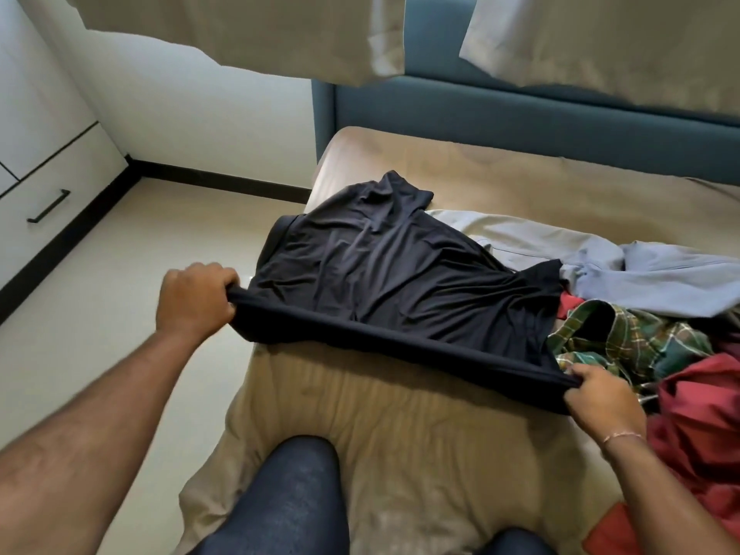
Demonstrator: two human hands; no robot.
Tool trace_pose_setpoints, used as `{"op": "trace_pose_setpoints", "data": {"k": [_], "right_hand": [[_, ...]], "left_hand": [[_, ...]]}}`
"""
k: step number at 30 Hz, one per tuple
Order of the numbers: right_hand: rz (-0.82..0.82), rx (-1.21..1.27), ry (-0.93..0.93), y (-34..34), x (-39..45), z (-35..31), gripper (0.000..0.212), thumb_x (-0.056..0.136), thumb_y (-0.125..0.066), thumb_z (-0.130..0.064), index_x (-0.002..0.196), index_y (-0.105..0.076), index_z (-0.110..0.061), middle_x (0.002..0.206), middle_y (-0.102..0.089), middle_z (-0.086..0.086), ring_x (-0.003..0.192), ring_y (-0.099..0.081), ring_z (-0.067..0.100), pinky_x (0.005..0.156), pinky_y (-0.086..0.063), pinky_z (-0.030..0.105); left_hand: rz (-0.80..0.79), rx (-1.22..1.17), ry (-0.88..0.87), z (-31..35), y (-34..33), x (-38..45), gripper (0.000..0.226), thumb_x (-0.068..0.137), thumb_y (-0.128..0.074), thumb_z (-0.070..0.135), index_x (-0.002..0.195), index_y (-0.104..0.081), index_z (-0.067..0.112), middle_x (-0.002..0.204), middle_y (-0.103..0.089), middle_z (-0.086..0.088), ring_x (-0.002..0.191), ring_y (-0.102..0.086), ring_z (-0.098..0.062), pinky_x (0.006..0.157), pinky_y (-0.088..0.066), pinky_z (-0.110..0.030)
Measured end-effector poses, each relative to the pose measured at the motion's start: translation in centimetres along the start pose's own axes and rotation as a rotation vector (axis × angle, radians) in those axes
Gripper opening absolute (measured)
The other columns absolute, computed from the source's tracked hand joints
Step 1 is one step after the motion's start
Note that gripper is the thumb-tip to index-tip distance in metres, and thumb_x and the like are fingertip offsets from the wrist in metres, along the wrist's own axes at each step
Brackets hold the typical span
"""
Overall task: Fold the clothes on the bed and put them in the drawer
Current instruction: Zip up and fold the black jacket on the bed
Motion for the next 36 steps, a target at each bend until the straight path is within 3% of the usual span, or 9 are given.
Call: {"op": "trace_pose_setpoints", "data": {"k": [5,8,11,14,18,23,26,32,36], "right_hand": [[0.041,0.101,0.049,4.1,6.4,-3.9,0.015,0.073,-0.064,0.003,0.071,-0.071,-0.009,0.068,-0.061,0.016,0.074,-0.058,0.04,0.069,-0.039,0.032],[0.133,0.218,-0.003,6.5,10.3,-5.1,0.023,0.071,-0.058,-0.017,0.085,-0.073,-0.008,0.084,-0.063,0.021,0.082,-0.056,0.039,0.077,-0.045,0.036],[0.277,0.082,-0.082,6.6,10.8,-5.7,0.045,0.076,-0.066,-0.018,0.12,-0.065,-0.012,0.119,-0.061,0.024,0.112,-0.056,0.047,0.097,-0.047,0.05],[0.403,-0.054,0.291,2.6,7.4,-10.3,0.058,0.07,-0.069,-0.017,0.128,-0.061,-0.012,0.128,-0.057,0.018,0.114,-0.054,0.043,0.094,-0.047,0.053],[-0.024,-0.329,0.629,-11.2,3.1,-11.4,0.093,0.058,-0.078,-0.032,0.147,-0.054,-0.023,0.155,-0.047,0.007,0.138,-0.049,0.034,0.111,-0.042,0.058],[-0.079,-0.461,0.478,-12.7,6.1,-7.9,0.1,0.059,-0.078,-0.014,0.154,-0.048,-0.026,0.162,-0.041,0.006,0.148,-0.037,0.032,0.115,-0.036,0.058],[-0.006,-0.545,0.521,-11.4,8.2,-7.6,0.084,0.076,-0.048,-0.011,0.158,-0.042,-0.027,0.162,-0.042,0.006,0.149,-0.039,0.032,0.117,-0.029,0.056],[-0.176,-0.573,0.352,-9.9,10.8,-4.4,0.073,0.103,-0.03,-0.011,0.165,0.002,-0.032,0.174,-0.005,0.009,0.158,-0.016,0.037,0.126,-0.02,0.045],[-0.203,-0.561,0.385,-9.1,8.1,-4.3,0.071,0.104,-0.03,-0.012,0.166,-0.001,-0.032,0.175,0.0,0.001,0.161,-0.006,0.027,0.128,-0.009,0.046]], "left_hand": [[0.13,0.011,0.058,3.4,3.6,8.0,0.011,0.08,-0.073,0.019,0.089,-0.075,0.025,0.081,-0.067,-0.003,0.078,-0.061,-0.031,0.073,-0.043,-0.037],[0.119,0.053,0.012,6.9,4.5,13.4,0.028,0.083,-0.071,0.024,0.111,-0.072,0.027,0.105,-0.068,-0.006,0.102,-0.06,-0.033,0.086,-0.044,-0.043],[0.041,0.035,0.05,9.1,3.0,16.6,0.079,0.076,-0.078,0.037,0.146,-0.044,0.023,0.147,-0.045,-0.014,0.136,-0.04,-0.036,0.108,-0.036,-0.054],[0.038,-0.004,-0.114,13.5,0.3,14.4,0.094,0.07,-0.079,0.04,0.152,-0.035,0.021,0.157,-0.03,-0.015,0.147,-0.027,-0.037,0.114,-0.028,-0.057],[-0.246,0.002,-0.564,16.7,-10.1,4.0,0.09,0.073,-0.064,0.047,0.157,-0.041,0.026,0.167,-0.031,-0.01,0.152,-0.032,-0.032,0.117,-0.034,-0.051],[-0.253,0.099,-0.389,11.8,-14.1,4.2,0.081,0.076,-0.06,0.043,0.154,-0.05,0.022,0.166,-0.039,-0.004,0.153,-0.035,-0.023,0.119,-0.03,-0.051],[-0.209,0.096,-0.293,9.6,-13.9,7.8,0.083,0.073,-0.076,0.022,0.153,-0.051,0.018,0.163,-0.043,-0.009,0.15,-0.039,-0.03,0.114,-0.035,-0.055],[-0.307,-0.023,-0.127,5.4,-13.4,8.1,0.076,0.098,-0.045,0.003,0.166,-0.022,0.027,0.175,-0.013,0.001,0.159,-0.021,-0.02,0.115,-0.043,-0.041],[-0.189,-0.02,-0.248,4.8,-10.8,5.6,0.078,0.084,-0.063,-0.012,0.156,-0.047,0.013,0.166,-0.037,-0.009,0.148,-0.044,-0.031,0.096,-0.058,-0.049]]}}
Point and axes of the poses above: each hand's wrist, its own x-axis towards the middle knuckle, its own y-axis out of the back of the hand, z = x × y, the point moved 10 cm from there along x, towards the middle knuckle
